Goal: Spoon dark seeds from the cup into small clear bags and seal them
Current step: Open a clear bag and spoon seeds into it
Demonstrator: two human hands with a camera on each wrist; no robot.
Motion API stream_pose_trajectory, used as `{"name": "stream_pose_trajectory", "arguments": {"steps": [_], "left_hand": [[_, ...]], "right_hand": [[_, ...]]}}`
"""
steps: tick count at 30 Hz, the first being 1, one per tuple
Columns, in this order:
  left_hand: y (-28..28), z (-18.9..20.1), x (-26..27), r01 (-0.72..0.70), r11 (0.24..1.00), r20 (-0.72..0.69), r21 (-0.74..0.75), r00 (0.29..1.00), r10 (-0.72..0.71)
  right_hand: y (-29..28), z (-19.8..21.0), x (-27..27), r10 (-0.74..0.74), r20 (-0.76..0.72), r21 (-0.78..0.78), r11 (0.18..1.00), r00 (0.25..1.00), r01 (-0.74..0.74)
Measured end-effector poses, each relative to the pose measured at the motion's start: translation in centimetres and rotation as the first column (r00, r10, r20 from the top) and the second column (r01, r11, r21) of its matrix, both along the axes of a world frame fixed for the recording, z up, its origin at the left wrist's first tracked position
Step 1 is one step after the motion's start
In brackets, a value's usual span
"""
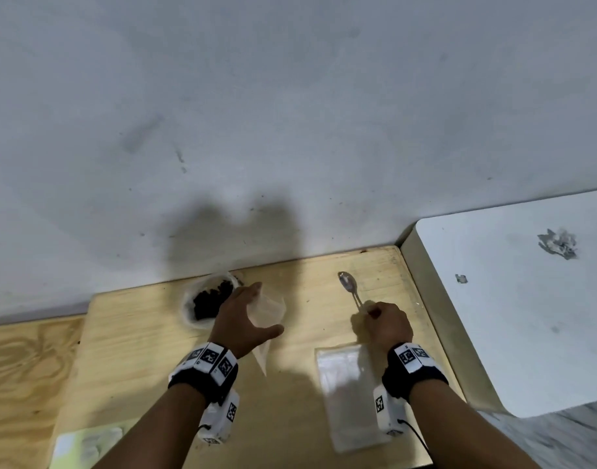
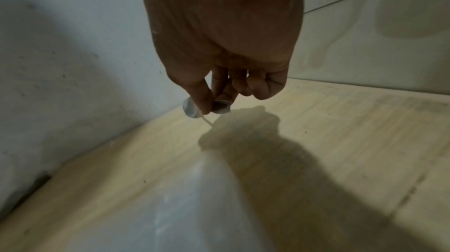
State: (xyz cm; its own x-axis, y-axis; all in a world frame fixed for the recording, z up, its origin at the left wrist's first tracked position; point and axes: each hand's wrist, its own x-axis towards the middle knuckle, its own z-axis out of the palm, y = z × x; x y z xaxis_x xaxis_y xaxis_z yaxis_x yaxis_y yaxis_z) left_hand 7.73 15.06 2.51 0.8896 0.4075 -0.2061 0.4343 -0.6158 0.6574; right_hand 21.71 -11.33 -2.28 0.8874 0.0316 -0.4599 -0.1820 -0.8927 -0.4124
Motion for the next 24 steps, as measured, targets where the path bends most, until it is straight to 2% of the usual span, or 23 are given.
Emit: {"name": "stream_pose_trajectory", "arguments": {"steps": [3, 7, 12, 15, 19, 24], "left_hand": [[0.8, 0.6, -1.0, -0.042, 0.999, 0.024, 0.005, 0.999, 0.042], [2.7, 1.7, -3.0, -0.127, 0.992, 0.081, -0.004, 0.989, 0.127], [6.0, 2.7, -5.7, -0.205, 0.978, 0.148, 0.029, 0.969, 0.199], [8.4, 2.8, -7.3, -0.231, 0.973, 0.136, 0.014, 0.964, 0.227], [11.7, 1.7, -9.3, -0.234, 0.972, 0.035, -0.007, 0.972, 0.234], [14.4, 0.5, -10.2, -0.191, 0.979, -0.105, -0.075, 0.978, 0.183]], "right_hand": [[0.4, 1.1, 0.5, -0.043, 0.101, 0.187, 0.982, 0.994, 0.023], [2.8, 3.2, 0.6, -0.141, 0.225, 0.442, 0.896, 0.964, 0.028], [7.0, 6.0, -0.7, -0.193, 0.275, 0.624, 0.781, 0.942, -0.022], [9.6, 6.6, -2.0, -0.178, 0.31, 0.684, 0.724, 0.934, -0.089], [13.0, 6.3, -4.2, -0.143, 0.316, 0.712, 0.69, 0.938, -0.135], [17.6, 5.4, -6.5, -0.058, 0.284, 0.684, 0.712, 0.957, -0.16]]}}
